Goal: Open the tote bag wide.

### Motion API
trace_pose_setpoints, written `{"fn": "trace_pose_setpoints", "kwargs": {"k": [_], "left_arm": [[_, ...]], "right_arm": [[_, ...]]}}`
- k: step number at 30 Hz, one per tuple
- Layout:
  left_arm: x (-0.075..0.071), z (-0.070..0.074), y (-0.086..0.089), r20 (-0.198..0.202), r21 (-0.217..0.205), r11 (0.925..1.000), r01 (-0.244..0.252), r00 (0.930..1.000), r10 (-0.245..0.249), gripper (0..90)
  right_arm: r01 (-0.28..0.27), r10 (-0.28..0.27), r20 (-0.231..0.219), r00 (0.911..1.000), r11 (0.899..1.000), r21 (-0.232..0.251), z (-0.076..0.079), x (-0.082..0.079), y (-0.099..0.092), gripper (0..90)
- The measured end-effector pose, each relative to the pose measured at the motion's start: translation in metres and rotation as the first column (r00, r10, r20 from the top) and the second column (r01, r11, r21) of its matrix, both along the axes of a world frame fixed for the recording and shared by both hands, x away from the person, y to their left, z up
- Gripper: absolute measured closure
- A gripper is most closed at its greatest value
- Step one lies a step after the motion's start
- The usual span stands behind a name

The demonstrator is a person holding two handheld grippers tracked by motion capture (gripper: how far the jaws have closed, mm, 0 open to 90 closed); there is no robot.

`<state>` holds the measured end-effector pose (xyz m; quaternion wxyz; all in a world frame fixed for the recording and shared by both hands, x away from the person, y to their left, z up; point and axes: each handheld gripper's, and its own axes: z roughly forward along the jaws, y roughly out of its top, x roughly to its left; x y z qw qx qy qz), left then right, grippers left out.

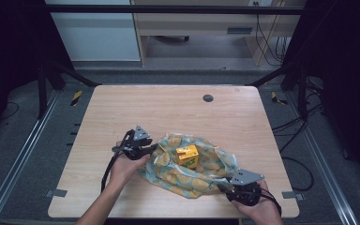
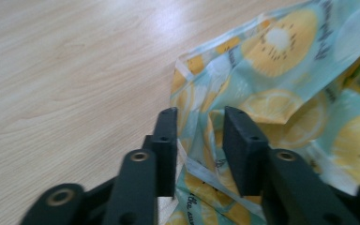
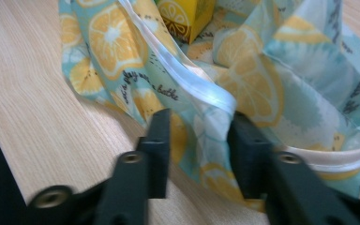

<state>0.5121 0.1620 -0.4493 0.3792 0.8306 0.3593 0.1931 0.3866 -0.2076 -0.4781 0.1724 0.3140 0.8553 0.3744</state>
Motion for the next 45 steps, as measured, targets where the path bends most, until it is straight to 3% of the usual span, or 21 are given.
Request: {"fn": "trace_pose_setpoints", "kwargs": {"k": [3, 8, 17, 23, 26, 29, 31, 36, 39, 40, 41, 43, 45], "left_arm": [[-0.006, 0.009, 0.001, 0.019, -0.024, 0.9997, 0.009, 0.9998, -0.009, 59.6], [-0.015, 0.020, -0.001, 0.038, -0.026, 0.9994, 0.024, 0.9990, -0.023, 55.8], [-0.025, 0.036, -0.002, 0.069, -0.033, 0.9987, 0.040, 0.9969, -0.037, 52.7], [-0.031, 0.046, -0.003, 0.071, -0.050, 0.9977, 0.046, 0.9966, -0.042, 47.9], [-0.036, 0.048, -0.004, 0.063, -0.047, 0.9970, 0.062, 0.9963, -0.059, 45.1], [-0.040, 0.046, -0.006, 0.046, -0.055, 0.9953, 0.080, 0.9959, -0.078, 41.5], [-0.043, 0.042, -0.009, 0.024, -0.049, 0.9926, 0.111, 0.9936, -0.110, 38.0], [-0.047, 0.036, -0.013, 0.023, -0.031, 0.9914, 0.127, 0.9917, -0.127, 32.7], [-0.049, 0.032, -0.015, 0.020, -0.031, 0.9896, 0.140, 0.9900, -0.140, 28.4], [-0.049, 0.030, -0.016, 0.020, -0.032, 0.9889, 0.145, 0.9893, -0.145, 27.3], [-0.050, 0.029, -0.017, 0.019, -0.028, 0.9880, 0.152, 0.9883, -0.151, 27.3], [-0.050, 0.024, -0.019, 0.014, -0.007, 0.9838, 0.179, 0.9837, -0.179, 23.1], [-0.049, 0.023, -0.019, 0.012, -0.002, 0.9822, 0.188, 0.9821, -0.188, 22.0]], "right_arm": [[-0.006, 0.006, 0.004, 1.0000, 1.000, 0.005, 0.005, -0.003, 0.002, 42.8], [-0.034, 0.034, 0.015, 0.9993, 0.999, 0.009, 0.018, -0.013, 0.007, 28.7], [-0.045, 0.039, 0.092, 0.9950, 0.997, 0.058, 0.059, -0.017, 0.009, 23.8], [0.028, -0.033, 0.115, 0.9928, 0.999, 0.045, 0.083, 0.011, 0.010, 21.6], [0.086, -0.090, 0.105, 0.9905, 0.996, 0.038, 0.090, 0.032, 0.011, 27.2], [0.103, -0.107, 0.090, 0.9902, 0.994, 0.041, 0.093, 0.053, 0.017, 36.7], [0.097, -0.099, 0.084, 0.9916, 0.995, 0.027, 0.093, 0.062, 0.021, 39.0], [0.097, -0.097, 0.059, 0.9935, 0.995, -0.003, 0.088, 0.077, 0.029, 38.1], [0.125, -0.124, 0.034, 0.9918, 0.992, -0.032, 0.080, 0.093, 0.028, 40.2], [0.122, -0.122, 0.022, 0.9923, 0.992, -0.043, 0.077, 0.097, 0.028, 48.3], [0.122, -0.122, 0.022, 0.9923, 0.992, -0.043, 0.077, 0.097, 0.028, 48.3], [0.086, -0.086, -0.006, 0.9963, 0.995, -0.055, 0.073, 0.101, 0.029, 74.5], [0.073, -0.073, 0.002, 0.9973, 0.996, -0.059, 0.073, 0.100, 0.029, 78.8]]}}
